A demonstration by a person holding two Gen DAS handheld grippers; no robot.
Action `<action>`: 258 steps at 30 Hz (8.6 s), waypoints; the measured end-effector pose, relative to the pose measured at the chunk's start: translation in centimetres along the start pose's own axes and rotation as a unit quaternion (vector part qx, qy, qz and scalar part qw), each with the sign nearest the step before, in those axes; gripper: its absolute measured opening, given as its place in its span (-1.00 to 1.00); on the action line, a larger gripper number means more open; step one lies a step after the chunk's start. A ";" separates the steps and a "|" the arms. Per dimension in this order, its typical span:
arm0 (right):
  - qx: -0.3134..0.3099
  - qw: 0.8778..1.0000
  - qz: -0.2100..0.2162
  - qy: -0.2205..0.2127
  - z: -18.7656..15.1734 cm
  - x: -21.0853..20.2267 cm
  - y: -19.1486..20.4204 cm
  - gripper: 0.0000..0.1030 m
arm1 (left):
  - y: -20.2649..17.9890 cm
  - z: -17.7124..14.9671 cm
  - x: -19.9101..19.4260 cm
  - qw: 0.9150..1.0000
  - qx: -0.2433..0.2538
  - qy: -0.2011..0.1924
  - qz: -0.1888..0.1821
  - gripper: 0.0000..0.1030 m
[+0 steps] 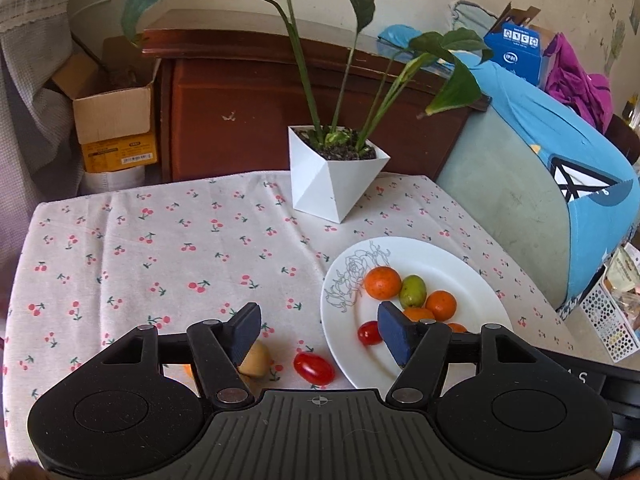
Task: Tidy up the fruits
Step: 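Carry the kiwi onto the white plate and open the right tool while the left releases the tomato, then move the right tool to another cherry tomato while the left tool moves to a kiwi, then grasp the cherry tomato with the right tool while the left tool grasps the kiwi, then lower the tomato onto the plate and open the right tool while the left places the kiwi, then move the right tool to the last kiwi while the left tool moves to the last orange, then grasp the kiwi with the right tool while the left tool grasps the orange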
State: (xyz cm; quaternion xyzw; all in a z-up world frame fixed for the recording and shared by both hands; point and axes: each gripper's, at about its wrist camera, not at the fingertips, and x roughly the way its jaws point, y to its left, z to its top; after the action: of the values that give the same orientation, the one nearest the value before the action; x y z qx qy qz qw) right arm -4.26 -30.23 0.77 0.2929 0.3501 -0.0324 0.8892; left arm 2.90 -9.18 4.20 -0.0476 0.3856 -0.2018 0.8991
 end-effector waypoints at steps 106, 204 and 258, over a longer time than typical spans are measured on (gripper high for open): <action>-0.113 0.993 0.032 -0.008 -1.4 1.0 4.4 -0.62 | 1.8 -5.7 -0.2 0.999 0.033 0.002 0.020 -0.51; -0.128 0.986 0.085 0.062 -4.2 7.4 9.8 -0.53 | 9.9 -0.2 -2.4 0.990 -0.101 -0.016 0.093 0.27; -0.026 0.999 0.044 -0.018 -0.1 2.2 3.9 -0.55 | 4.8 -3.8 1.5 0.998 0.003 -0.008 0.062 -0.45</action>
State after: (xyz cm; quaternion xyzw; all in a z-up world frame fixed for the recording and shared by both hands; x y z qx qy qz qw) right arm -1.67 -26.64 1.25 0.2843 0.3218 0.0111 0.9031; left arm 2.68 -5.11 -0.58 -0.0224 0.3802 -0.1468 0.9129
